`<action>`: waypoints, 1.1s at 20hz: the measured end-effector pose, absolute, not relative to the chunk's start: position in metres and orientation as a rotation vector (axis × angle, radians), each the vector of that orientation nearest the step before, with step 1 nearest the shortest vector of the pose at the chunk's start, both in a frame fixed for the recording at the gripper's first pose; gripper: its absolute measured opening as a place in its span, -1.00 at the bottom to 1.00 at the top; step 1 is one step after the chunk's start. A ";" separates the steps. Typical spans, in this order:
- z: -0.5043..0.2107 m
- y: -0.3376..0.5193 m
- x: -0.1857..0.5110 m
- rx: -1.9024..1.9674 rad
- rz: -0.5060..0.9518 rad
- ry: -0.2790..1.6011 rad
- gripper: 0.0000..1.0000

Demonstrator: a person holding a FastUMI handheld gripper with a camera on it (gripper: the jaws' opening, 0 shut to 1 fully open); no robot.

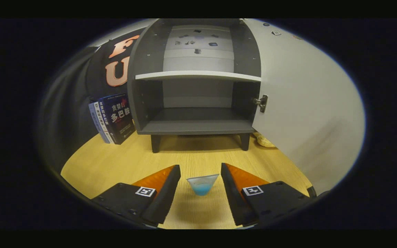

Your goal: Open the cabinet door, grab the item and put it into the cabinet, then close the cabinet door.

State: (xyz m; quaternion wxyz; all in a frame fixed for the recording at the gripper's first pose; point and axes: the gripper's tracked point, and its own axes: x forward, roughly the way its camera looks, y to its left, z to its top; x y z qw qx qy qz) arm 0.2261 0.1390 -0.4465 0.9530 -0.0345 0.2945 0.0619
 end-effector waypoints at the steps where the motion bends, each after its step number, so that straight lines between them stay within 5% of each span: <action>1: -0.453 0.137 0.227 -0.071 0.121 0.611 0.55; 7: -0.491 0.133 0.226 -0.071 0.119 0.705 0.55; 8: -0.490 0.134 0.229 -0.061 0.113 0.696 0.26; 11: -0.487 0.134 0.225 -0.071 0.107 0.754 0.23; 22: -0.302 0.184 0.284 -0.047 0.156 0.673 0.22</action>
